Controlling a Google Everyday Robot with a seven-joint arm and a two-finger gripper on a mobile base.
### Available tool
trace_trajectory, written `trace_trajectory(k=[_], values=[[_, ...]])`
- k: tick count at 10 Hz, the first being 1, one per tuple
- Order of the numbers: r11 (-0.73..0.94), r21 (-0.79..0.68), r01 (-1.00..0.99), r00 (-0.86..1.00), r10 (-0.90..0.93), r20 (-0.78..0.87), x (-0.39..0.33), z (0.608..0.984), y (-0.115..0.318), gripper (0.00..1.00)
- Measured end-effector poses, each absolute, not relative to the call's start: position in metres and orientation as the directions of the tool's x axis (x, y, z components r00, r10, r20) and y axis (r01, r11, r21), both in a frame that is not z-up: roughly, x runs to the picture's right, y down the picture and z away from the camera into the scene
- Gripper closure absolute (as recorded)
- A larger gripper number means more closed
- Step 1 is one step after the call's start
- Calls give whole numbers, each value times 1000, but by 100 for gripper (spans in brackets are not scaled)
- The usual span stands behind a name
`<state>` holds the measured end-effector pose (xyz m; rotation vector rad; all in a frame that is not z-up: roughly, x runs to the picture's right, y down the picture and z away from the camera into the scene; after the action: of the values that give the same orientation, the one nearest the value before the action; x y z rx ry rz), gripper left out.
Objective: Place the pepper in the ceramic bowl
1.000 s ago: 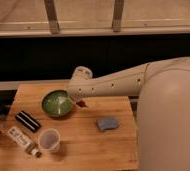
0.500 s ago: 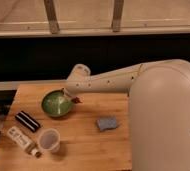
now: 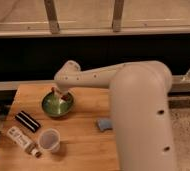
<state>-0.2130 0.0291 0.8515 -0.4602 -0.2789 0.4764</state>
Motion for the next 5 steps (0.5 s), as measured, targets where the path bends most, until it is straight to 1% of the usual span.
trace_trajectory(k=[1, 2, 3, 5], values=[[788, -503, -354, 860, 486, 158, -225, 853, 31, 97], [789, -505, -349, 862, 482, 158, -226, 854, 31, 90], [790, -504, -350, 862, 482, 157, -225, 855, 31, 82], [789, -504, -352, 861, 483, 156, -223, 855, 31, 61]])
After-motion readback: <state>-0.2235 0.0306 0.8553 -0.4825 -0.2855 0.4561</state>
